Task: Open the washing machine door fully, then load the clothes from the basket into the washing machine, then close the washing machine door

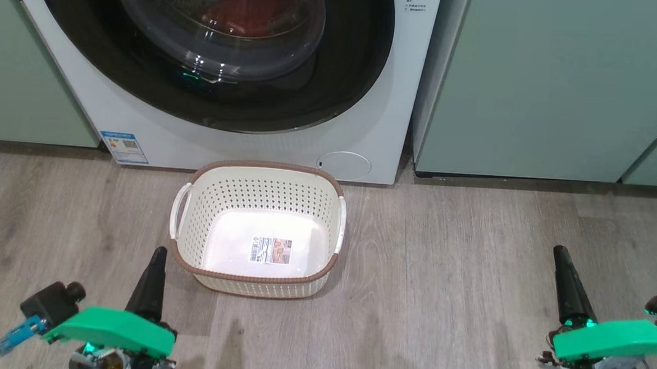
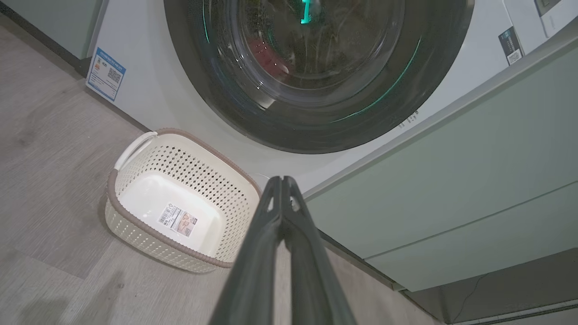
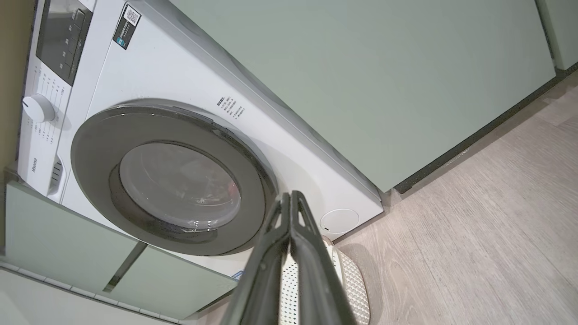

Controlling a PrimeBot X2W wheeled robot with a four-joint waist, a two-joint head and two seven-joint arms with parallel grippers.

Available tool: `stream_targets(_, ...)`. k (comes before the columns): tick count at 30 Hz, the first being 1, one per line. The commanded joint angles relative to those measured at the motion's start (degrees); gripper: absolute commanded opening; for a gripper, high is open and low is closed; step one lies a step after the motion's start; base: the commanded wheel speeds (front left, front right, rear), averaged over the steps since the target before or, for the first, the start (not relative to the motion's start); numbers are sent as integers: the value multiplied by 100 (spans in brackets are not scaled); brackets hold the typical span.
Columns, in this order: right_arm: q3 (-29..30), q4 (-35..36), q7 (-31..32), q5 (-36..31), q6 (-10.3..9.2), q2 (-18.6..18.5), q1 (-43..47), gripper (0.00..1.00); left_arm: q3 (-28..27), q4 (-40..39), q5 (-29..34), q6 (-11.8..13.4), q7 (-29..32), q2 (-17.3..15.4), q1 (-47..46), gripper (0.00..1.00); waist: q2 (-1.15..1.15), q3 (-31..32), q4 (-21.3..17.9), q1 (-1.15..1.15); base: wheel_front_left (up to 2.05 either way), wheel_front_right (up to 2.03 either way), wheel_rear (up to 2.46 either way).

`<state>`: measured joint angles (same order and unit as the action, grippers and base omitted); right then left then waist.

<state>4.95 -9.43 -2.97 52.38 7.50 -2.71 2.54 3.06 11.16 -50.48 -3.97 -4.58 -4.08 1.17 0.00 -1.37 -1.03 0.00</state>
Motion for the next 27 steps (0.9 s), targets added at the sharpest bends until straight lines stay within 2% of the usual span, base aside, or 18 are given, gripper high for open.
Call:
stream_targets(1, -46, 138, 67, 220, 0, -104, -341, 0, -182, -144, -214, -72, 46, -19, -344, 0, 0, 4, 3, 0, 0, 0, 0)
stream_targets(27, -25, -100, 374, 1792, 0, -113, -550, 0, -477, 31, -1831, -185, 460, 22, -501, 0, 0, 50, 44, 0, 0, 0, 0)
